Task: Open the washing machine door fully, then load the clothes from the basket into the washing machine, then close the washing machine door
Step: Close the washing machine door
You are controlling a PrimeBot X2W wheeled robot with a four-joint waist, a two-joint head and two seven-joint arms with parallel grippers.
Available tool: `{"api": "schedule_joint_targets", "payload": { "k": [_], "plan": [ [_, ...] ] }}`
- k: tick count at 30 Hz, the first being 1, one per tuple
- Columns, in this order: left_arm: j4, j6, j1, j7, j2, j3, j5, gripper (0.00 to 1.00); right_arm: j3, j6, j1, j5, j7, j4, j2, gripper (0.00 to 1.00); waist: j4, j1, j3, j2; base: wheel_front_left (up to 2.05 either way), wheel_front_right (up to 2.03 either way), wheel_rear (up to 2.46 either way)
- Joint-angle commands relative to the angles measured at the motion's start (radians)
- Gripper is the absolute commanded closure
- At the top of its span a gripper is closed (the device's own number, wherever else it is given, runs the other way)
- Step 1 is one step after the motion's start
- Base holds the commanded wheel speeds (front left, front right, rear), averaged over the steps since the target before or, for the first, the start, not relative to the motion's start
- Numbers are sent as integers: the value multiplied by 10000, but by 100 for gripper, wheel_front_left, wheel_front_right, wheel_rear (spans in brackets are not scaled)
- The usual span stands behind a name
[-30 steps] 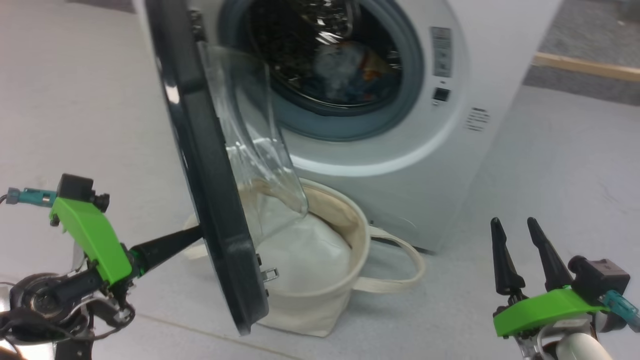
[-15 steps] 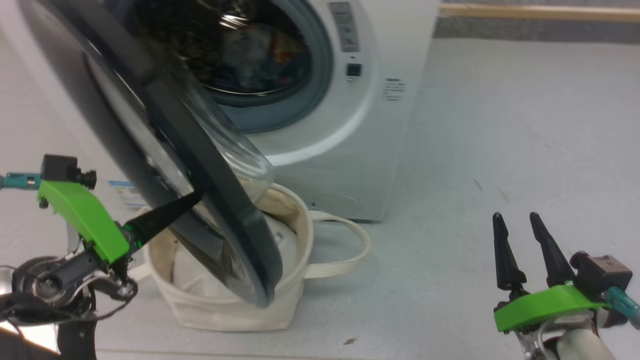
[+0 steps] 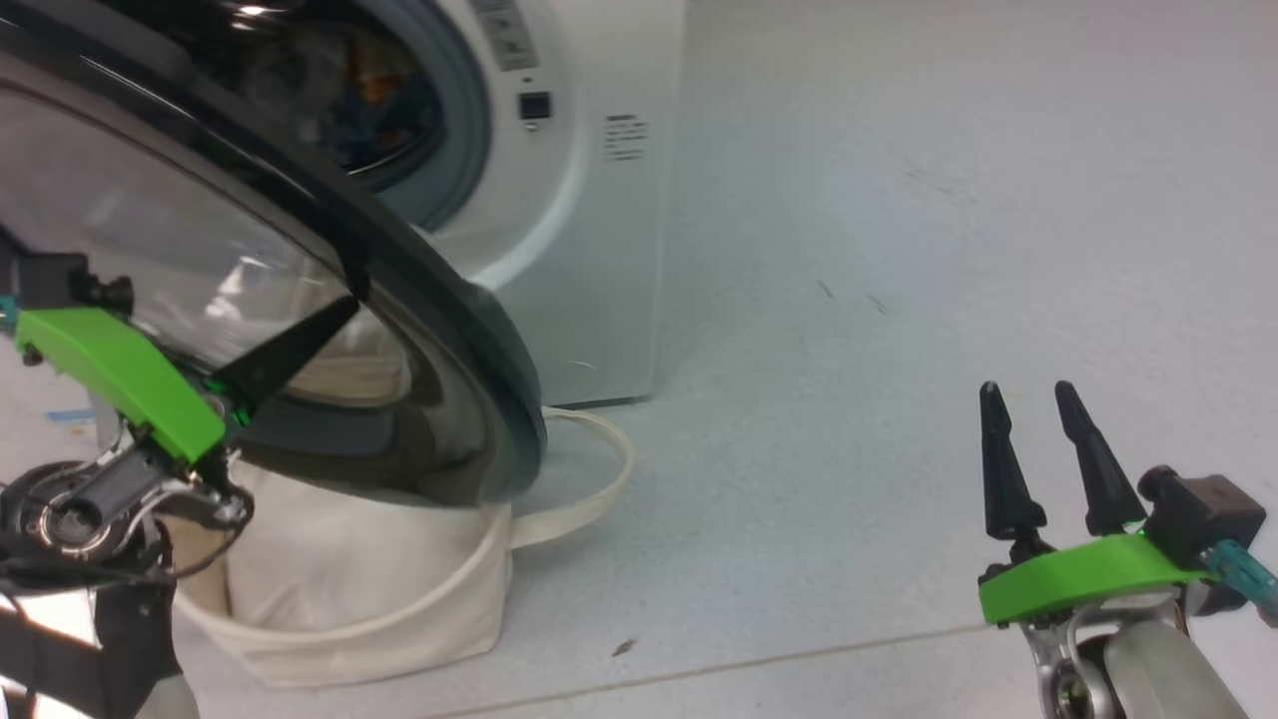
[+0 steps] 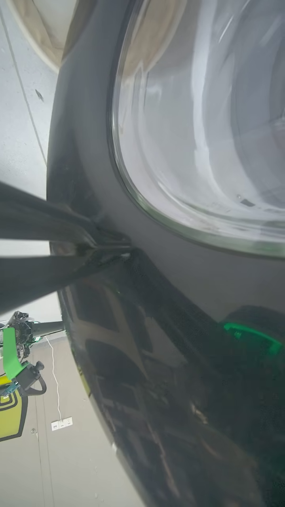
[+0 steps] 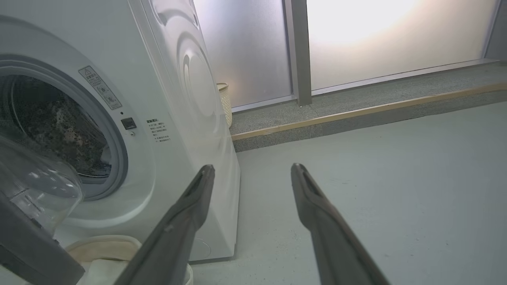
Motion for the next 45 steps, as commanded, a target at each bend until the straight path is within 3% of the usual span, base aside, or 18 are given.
{"api": "schedule_joint_targets", "payload": {
  "k": [1, 8, 17, 18, 19, 25, 30, 34, 38, 45],
  "plan": [
    [-251, -194, -611, -236, 290, 330, 110, 100, 95, 6, -349, -84, -124, -343, -55, 0, -323, -1, 169, -2, 0, 0, 0],
    [161, -475, -818, -656, 280, 187, 318, 100, 67, 6, -341, -107, -124, -329, 10, 0, -283, -1, 213, -2, 0, 0, 0],
    [467, -712, -632, -814, 207, -67, 333, 100, 213, 6, -334, -82, -124, -265, -42, 0, 691, -1, -13, -2, 0, 0, 0],
    [460, -756, -567, -759, 190, -143, 286, 88, 233, 6, -327, -79, -124, -258, -60, 0, 832, -1, -51, -2, 0, 0, 0],
    [439, -793, -502, -740, 171, -172, 213, 0, 261, 6, -325, -74, -124, -250, -75, 0, 973, -1, -92, -2, 0, 0, 0],
    [230, -1076, 36, -1520, 404, -481, 818, 0, 378, 6, -251, -32, -124, -180, -184, 0, 1930, -1, -323, -2, 0, 0, 0],
    [175, -1187, 377, -4465, 1009, -1478, 2747, 0, 337, 6, -248, -28, -124, -198, -244, 0, 2529, -1, -289, -2, 0, 0, 0],
    [400, -1192, 726, -6857, 1804, -2894, 3544, 0, 310, 6, -290, -49, -124, -216, -264, 0, 2818, -1, -272, -2, 0, 0, 0],
    [1240, -1194, 955, -9337, 2440, -3475, 4431, 0, 299, 6, -261, -68, -124, -200, -293, 0, 2933, -1, -328, -2, 0, 0, 0],
    [2869, -1195, 1319, -12624, 2703, -4055, 5704, 0, 222, 6, -146, -58, -124, -200, -356, 0, 2885, -1, -461, -2, 0, 0, 0]
  ]
}}
